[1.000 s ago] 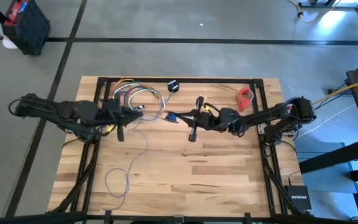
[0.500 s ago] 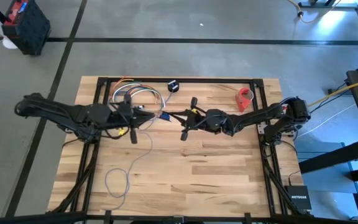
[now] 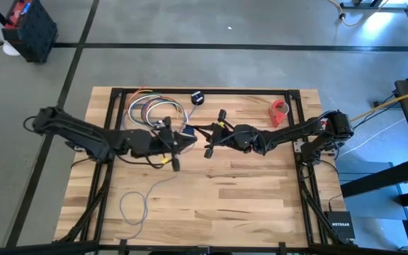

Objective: Coil cords
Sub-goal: Coil the blue wire onto the spool

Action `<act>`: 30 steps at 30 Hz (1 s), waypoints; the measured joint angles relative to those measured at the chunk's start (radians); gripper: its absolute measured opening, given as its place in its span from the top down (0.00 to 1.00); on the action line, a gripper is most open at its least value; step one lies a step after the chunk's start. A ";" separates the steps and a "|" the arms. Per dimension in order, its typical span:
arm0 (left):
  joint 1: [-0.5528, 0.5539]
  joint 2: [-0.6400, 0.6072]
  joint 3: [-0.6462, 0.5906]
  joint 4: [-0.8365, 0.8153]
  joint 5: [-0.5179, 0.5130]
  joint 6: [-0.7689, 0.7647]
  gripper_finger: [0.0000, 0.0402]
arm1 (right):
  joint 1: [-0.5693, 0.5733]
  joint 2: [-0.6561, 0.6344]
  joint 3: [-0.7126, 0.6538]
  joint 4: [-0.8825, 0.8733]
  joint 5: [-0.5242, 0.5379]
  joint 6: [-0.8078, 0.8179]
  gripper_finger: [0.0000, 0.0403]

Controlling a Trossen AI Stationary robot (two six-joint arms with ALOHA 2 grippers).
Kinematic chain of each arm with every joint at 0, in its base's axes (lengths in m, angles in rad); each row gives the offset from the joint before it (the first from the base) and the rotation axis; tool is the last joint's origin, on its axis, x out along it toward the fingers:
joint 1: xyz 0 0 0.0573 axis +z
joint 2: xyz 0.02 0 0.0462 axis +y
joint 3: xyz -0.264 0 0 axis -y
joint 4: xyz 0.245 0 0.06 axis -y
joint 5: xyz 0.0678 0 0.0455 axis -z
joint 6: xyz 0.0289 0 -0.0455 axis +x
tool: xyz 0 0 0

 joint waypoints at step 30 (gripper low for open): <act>0.012 0.064 0.003 -0.150 -0.018 -0.046 0.98 | 0.000 -0.013 -0.002 0.154 -0.084 0.216 0.98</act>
